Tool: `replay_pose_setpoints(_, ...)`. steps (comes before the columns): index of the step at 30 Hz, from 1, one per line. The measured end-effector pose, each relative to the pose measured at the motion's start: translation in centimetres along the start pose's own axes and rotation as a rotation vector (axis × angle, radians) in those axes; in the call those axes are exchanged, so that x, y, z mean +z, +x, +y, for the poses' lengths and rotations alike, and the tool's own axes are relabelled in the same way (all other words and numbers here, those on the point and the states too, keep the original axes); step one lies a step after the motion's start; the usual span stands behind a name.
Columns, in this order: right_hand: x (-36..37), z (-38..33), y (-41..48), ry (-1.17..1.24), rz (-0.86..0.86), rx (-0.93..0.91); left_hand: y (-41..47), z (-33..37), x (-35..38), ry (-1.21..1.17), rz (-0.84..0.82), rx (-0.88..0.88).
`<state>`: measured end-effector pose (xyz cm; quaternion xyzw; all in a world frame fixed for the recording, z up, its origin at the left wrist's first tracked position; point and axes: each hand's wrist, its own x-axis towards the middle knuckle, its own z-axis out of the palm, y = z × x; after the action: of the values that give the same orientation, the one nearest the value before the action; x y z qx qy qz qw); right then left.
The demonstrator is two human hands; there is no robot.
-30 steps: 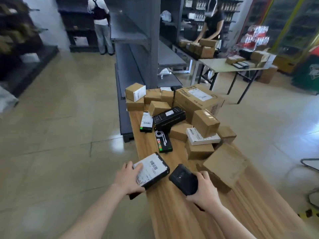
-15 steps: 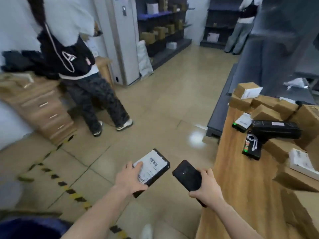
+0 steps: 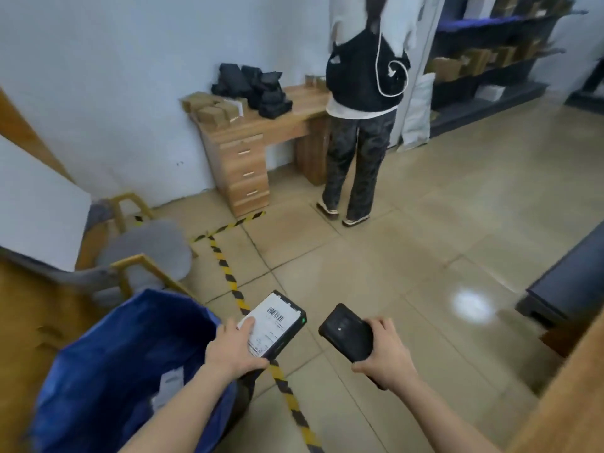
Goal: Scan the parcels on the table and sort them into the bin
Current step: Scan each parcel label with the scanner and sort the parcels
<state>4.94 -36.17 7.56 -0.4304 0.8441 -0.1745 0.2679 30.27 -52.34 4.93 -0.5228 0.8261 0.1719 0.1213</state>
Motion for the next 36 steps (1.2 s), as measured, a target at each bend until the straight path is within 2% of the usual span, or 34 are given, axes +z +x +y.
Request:
replay_pose_setpoints(7, 5.5, -7.7, 2.4, -0.058, -0.118, -0.103, -1.5, -9.3, -0.1, -0.102, -0.008, -0.156)
replay_pose_setpoints(17, 15.7, -19.7, 5.8, -0.092, -0.285, -0.206, -2.6, -23.6, 2.2, -0.251, -0.092, -0.47)
replay_pose_setpoints(22, 21.9, -24.0, 7.9, -0.04, -0.36, -0.153, -0.9, -29.3, 3.8, -0.287, -0.113, -0.564)
replay_pose_setpoints(27, 28.3, -27.0, 10.1, -0.01, -0.39, -0.076, 2.0, -33.8, 6.4, -0.295, -0.163, -0.587)
replay_pose_setpoints(36, 39.3, -28.0, 13.3, -0.018, -0.434, 0.008, 7.1, -39.2, 14.7, -0.335, -0.257, -0.667)
